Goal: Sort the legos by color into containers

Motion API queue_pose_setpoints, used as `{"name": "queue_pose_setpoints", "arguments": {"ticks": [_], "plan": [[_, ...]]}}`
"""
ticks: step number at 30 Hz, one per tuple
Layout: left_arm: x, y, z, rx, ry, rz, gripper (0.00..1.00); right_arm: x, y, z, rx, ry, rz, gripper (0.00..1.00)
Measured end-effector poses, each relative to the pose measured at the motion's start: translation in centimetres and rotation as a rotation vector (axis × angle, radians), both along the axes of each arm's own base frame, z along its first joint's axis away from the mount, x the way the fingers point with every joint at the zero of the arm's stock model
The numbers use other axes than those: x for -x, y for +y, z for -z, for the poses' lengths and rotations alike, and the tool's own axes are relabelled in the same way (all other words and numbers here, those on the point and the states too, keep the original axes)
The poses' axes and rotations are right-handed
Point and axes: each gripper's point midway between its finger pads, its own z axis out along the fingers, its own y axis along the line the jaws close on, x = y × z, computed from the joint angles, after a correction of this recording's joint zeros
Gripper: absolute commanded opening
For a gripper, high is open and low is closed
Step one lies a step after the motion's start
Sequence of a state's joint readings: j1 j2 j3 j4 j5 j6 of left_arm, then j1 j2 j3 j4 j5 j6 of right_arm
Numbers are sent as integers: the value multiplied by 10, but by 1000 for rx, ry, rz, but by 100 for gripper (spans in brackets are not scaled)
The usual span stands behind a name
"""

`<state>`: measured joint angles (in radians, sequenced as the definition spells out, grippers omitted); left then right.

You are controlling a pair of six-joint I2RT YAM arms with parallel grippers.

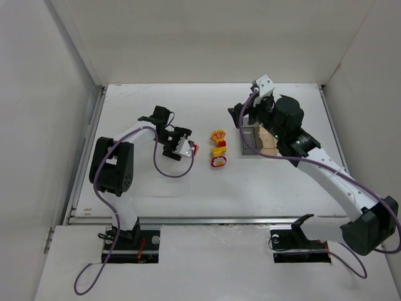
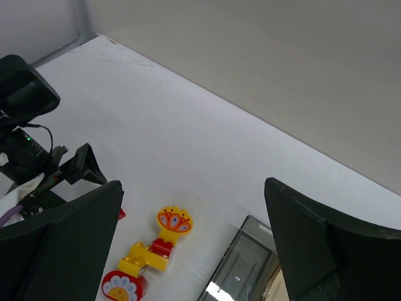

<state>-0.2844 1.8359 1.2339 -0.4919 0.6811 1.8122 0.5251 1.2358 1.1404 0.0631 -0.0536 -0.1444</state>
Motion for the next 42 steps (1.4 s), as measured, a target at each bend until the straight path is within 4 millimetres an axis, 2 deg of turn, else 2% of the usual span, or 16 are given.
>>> {"name": "queue_pose_setpoints", "arguments": {"ticks": [4,11,15,19,21,25,27,33,42], "plan": [[13,2,5,-20,45,21,64,1,0,11,9,22,1,99],[26,-11,8,-27,98,28,55,1,0,12,10,24,-3,99],[28,-17,9,-30,119,3,47,2,2,12,6,26,-14,99],[21,-18,9,-24,111,-39,40,3,3,12,3,28,-22,99],[17,-19,8,-17,108,-68,26,4,4,12,2,29,-27,99],[10,-24,8,-3,112,-126,12,7,3,8,-6,22,-33,99],[8,-30,8,5,116,-144,0,9,3,6,-12,20,-34,99],[6,-40,8,19,119,-181,0,15,1,12,-26,37,-35,99],[13,-40,2,27,167,-206,0,18,-2,24,-35,94,-19,99]]}}
